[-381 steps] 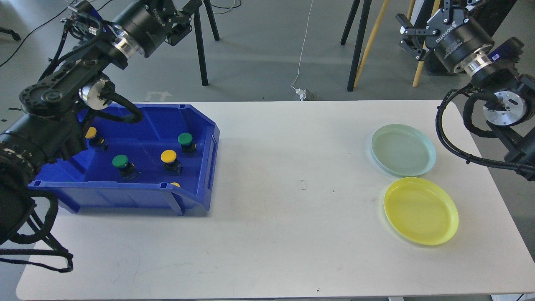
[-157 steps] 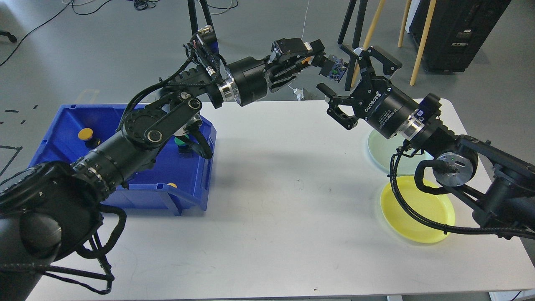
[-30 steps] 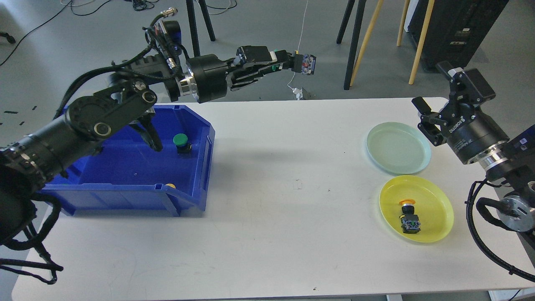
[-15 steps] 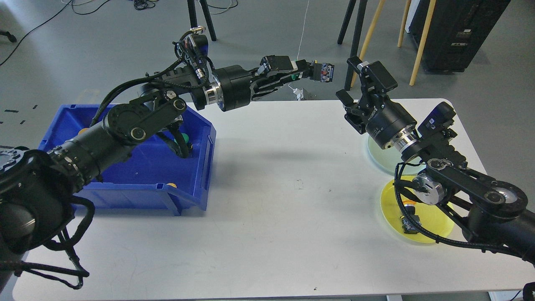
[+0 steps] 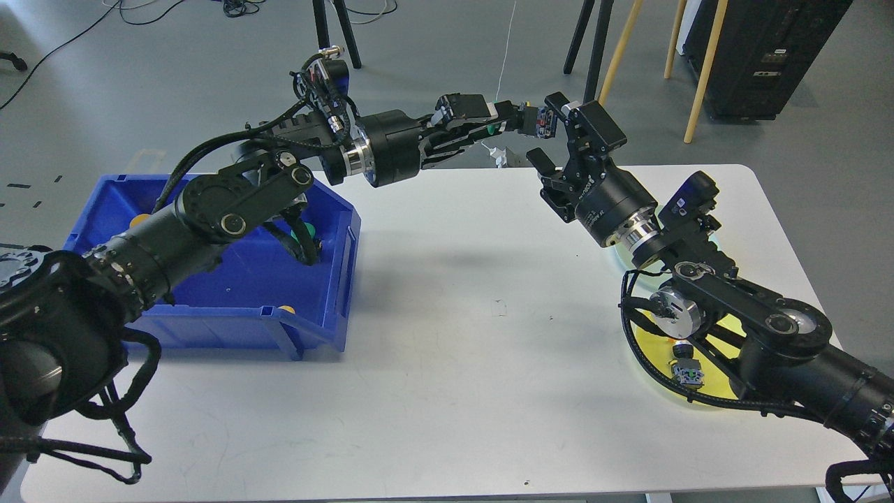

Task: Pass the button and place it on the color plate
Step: 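Grasp the green button with the right gripper and release the left gripper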

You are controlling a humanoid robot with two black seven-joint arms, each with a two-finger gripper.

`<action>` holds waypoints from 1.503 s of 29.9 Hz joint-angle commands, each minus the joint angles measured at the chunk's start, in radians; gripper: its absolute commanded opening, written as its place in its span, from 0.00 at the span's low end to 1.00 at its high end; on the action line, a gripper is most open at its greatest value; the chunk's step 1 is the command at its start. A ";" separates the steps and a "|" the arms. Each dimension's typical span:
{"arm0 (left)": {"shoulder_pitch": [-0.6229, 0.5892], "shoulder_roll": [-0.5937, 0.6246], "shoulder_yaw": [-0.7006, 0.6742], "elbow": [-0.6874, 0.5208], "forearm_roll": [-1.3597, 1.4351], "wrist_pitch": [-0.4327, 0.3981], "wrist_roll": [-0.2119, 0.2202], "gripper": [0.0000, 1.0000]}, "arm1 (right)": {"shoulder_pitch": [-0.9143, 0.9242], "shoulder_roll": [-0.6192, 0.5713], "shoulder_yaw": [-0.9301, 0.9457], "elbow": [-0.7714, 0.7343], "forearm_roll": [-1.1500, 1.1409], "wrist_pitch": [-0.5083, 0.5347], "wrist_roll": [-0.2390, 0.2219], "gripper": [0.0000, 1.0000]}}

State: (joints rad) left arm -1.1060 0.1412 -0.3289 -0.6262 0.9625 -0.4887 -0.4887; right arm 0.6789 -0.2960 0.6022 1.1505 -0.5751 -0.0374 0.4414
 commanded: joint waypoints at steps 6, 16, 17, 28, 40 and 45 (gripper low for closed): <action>0.002 0.000 -0.001 0.000 -0.001 0.000 0.000 0.03 | 0.018 0.002 0.002 -0.002 0.003 -0.004 0.000 0.68; 0.002 -0.006 -0.001 0.003 -0.001 0.000 0.000 0.03 | 0.019 0.009 -0.006 -0.002 0.001 -0.001 -0.001 0.42; 0.002 -0.006 -0.001 0.006 -0.001 0.000 0.000 0.03 | 0.019 0.009 -0.007 -0.002 0.001 -0.001 -0.001 0.38; 0.008 -0.008 -0.021 0.010 -0.043 0.000 0.000 0.73 | 0.016 0.017 0.008 -0.003 0.007 -0.007 -0.015 0.01; 0.015 0.000 -0.062 0.010 -0.105 0.000 0.000 0.96 | -0.045 0.011 0.106 -0.003 0.138 -0.058 -0.024 0.01; 0.017 0.015 -0.084 0.010 -0.110 0.000 0.000 0.96 | -0.146 0.005 0.238 -0.008 0.354 -0.078 -0.041 0.01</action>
State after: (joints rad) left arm -1.0897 0.1487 -0.4070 -0.6166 0.8572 -0.4887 -0.4888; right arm 0.5853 -0.2887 0.7637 1.1473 -0.3461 -0.0978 0.4096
